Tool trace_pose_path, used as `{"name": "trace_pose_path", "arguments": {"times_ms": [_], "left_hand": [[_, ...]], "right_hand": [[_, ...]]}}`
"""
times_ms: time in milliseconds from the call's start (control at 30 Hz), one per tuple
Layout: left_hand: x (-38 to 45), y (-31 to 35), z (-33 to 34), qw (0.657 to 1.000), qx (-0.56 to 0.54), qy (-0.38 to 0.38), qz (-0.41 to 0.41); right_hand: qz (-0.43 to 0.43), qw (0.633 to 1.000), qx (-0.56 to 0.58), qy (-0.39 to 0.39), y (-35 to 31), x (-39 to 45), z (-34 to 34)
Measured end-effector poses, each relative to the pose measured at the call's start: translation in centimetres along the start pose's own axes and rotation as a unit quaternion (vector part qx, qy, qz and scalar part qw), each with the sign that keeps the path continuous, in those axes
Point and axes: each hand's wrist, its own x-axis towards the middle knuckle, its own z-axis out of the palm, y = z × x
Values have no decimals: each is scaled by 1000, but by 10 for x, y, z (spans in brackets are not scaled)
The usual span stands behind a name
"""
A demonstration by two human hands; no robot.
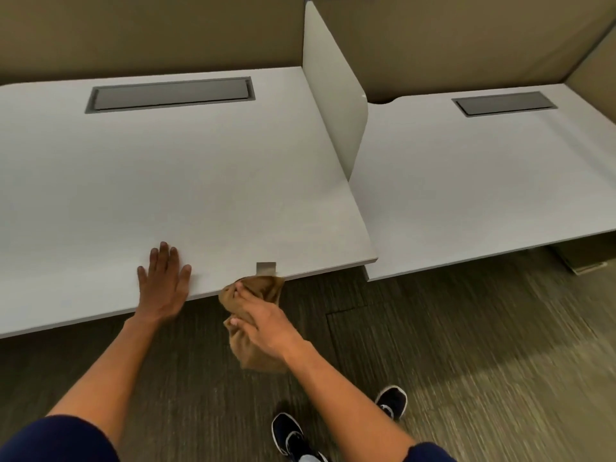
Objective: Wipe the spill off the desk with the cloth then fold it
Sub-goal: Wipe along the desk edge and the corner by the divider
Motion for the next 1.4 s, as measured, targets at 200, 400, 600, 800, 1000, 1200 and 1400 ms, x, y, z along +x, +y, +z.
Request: {"name": "trace_pose_path", "arguments": {"times_ms": [200,400,600,800,1000,1200,1400], "left_hand": [[-20,12,5,993,-108,43,21],[-39,12,8,987,-142,72,26],[-36,-2,-8,991,-105,85,-4],[-24,-4,-17,992,-85,88,-15],[0,0,-17,994,-63,80,-25],[32,-8,-23,995,-29,84,-43],[70,-30,-33,993,-5,100,-63]], "right_hand": [[27,965,258,46,-7,-13,28],[40,888,415,195,1,-37,-30],[38,829,402,387,15,-48,-113],[-20,829,345,439,8,-31,-176],[-1,916,117,383,18,15,-187],[-32,949,-143,280,48,60,-155],[-33,896,-213,388,41,109,-153]]}}
